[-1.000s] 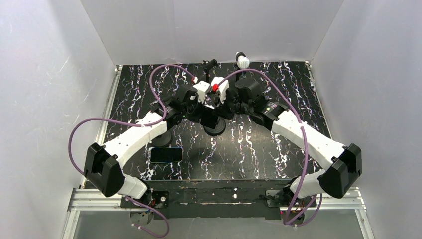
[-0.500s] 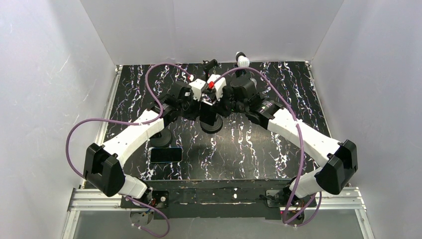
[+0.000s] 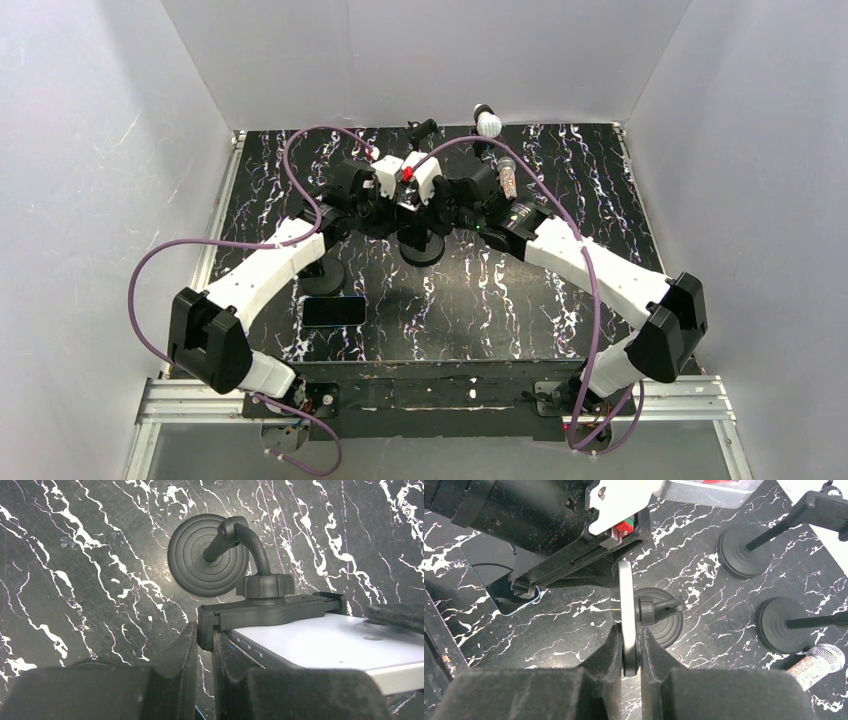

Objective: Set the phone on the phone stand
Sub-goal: Install the phone on the phone stand.

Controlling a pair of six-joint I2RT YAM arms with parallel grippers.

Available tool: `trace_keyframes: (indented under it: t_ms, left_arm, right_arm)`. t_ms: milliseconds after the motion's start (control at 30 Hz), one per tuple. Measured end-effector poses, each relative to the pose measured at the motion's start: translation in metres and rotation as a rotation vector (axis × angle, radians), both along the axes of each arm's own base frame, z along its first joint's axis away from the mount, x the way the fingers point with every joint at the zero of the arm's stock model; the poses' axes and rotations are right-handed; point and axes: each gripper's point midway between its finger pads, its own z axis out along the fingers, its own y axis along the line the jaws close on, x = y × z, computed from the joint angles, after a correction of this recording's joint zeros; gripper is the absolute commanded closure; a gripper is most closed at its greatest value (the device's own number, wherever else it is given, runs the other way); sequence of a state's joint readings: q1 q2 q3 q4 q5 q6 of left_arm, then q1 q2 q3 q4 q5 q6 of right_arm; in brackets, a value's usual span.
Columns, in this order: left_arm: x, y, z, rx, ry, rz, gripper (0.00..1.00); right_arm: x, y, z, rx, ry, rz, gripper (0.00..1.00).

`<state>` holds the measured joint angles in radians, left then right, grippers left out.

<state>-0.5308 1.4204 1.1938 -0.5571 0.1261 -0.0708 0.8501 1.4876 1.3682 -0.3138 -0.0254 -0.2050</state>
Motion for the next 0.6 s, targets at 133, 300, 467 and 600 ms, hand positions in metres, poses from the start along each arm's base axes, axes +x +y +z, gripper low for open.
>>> trace_keyframes:
  t_ms: [133, 300, 467, 600]
  left_arm:
    - [-0.001, -0.001, -0.001, -0.02, 0.016, 0.007, 1.0]
    - [-0.001, -0.003, -0.002, -0.046, 0.023, 0.01, 1.0]
    - [0.0, -0.005, -0.003, -0.074, 0.014, 0.012, 1.0]
    - [-0.001, -0.005, -0.004, -0.094, 0.003, 0.016, 1.0]
  right_arm:
    - [0.0, 0.003, -0.005, -0.018, -0.001, -0.008, 0.99]
    - [0.0, 0.004, -0.012, -0.028, 0.011, -0.011, 0.99]
    - [0.001, 0.005, -0.015, -0.028, 0.023, -0.018, 0.99]
    - [0.001, 0.005, -0.015, -0.026, 0.026, -0.018, 0.99]
